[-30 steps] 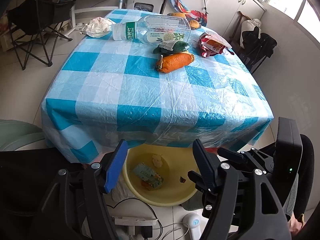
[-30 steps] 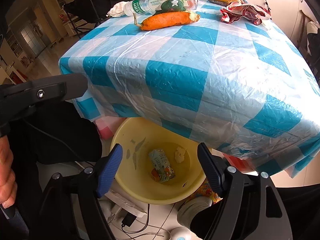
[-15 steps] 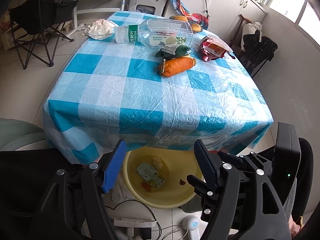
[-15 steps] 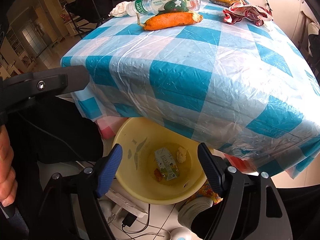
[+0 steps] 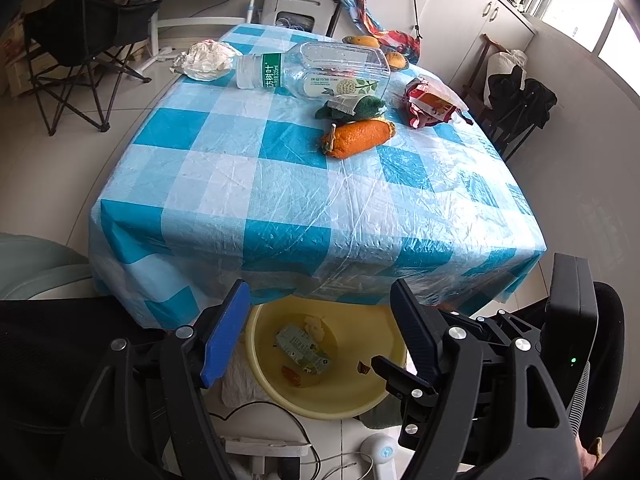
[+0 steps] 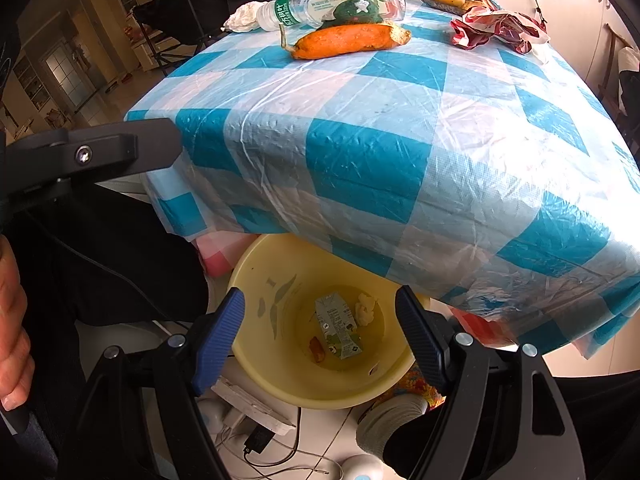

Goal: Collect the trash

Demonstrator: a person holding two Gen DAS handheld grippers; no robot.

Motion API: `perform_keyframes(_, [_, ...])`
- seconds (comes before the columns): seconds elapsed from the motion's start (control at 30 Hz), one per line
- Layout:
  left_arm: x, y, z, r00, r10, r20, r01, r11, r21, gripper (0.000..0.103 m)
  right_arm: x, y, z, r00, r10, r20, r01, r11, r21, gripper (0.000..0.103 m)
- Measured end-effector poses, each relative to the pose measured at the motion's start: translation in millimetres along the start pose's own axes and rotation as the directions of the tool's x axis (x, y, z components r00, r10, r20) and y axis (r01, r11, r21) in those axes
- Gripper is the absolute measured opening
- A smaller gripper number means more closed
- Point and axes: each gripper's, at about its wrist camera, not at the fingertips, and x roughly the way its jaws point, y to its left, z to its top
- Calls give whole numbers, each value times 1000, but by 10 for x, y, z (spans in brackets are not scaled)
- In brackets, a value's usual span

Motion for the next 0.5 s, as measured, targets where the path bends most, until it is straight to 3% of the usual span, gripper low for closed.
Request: perform_keyframes(0.5, [-20,31,14,1000,0,11,0,1000,-19,73,-1,4,-2,1000,1,1,-1,1000,-1,75])
